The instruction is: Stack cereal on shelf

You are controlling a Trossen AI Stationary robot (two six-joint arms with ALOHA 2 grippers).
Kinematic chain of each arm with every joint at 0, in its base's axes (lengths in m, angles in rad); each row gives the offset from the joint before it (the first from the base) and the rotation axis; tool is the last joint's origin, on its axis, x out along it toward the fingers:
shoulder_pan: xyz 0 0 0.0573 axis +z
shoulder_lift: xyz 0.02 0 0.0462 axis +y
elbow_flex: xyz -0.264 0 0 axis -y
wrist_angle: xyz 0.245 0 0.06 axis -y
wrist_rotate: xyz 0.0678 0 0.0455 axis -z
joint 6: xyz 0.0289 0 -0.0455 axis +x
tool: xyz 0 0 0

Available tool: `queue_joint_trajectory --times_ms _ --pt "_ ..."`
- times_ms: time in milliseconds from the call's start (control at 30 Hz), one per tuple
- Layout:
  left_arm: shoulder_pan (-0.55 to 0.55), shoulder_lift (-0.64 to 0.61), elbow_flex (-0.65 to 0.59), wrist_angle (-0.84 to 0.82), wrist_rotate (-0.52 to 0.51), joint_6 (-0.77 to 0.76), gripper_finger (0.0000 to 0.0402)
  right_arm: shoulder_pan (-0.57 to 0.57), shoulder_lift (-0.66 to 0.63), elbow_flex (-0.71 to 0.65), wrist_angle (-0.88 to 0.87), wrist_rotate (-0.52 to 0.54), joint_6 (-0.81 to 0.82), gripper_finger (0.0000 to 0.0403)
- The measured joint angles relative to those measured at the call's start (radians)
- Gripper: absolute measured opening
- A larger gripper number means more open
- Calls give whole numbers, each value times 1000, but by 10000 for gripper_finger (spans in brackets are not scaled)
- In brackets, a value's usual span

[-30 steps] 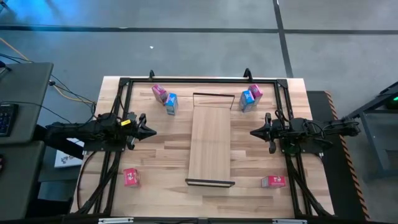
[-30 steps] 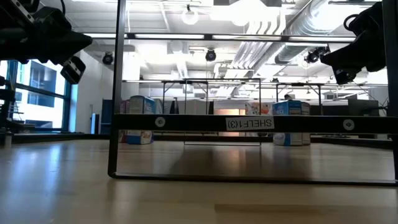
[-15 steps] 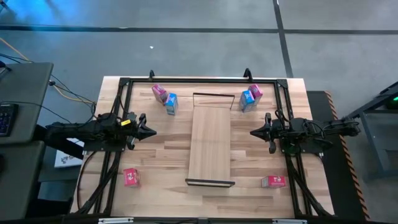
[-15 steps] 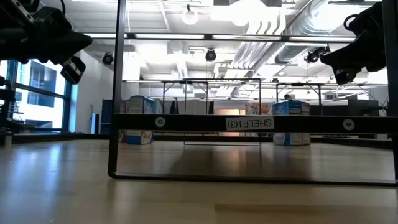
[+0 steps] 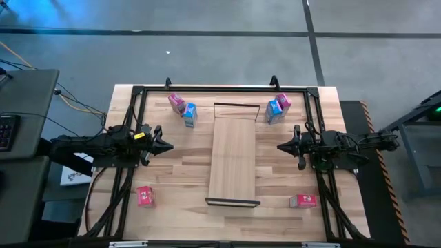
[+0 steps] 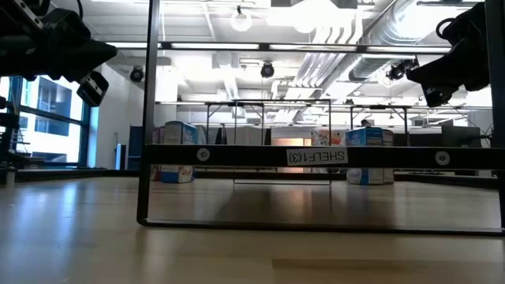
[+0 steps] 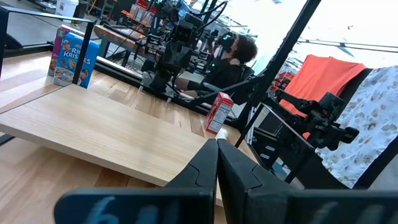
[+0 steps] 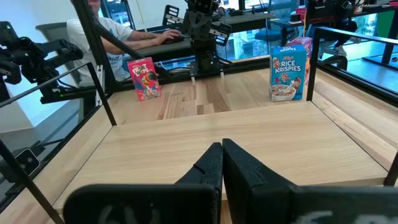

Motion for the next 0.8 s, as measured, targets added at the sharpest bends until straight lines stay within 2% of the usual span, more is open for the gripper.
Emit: queue_joint_trajectory --times_ms 567,667,733,800 --pt "0 0 0 0 -1 10 0 0 0 0 0 0 0 0" --pt "1 0 0 58 -98 80 0 0 0 0 0 0 0 0" --pt "1 1 0 208 -219 13 0 0 0 0 0 0 0 0" --pt "1 2 1 376 -388 -75 0 0 0 0 0 0 0 0"
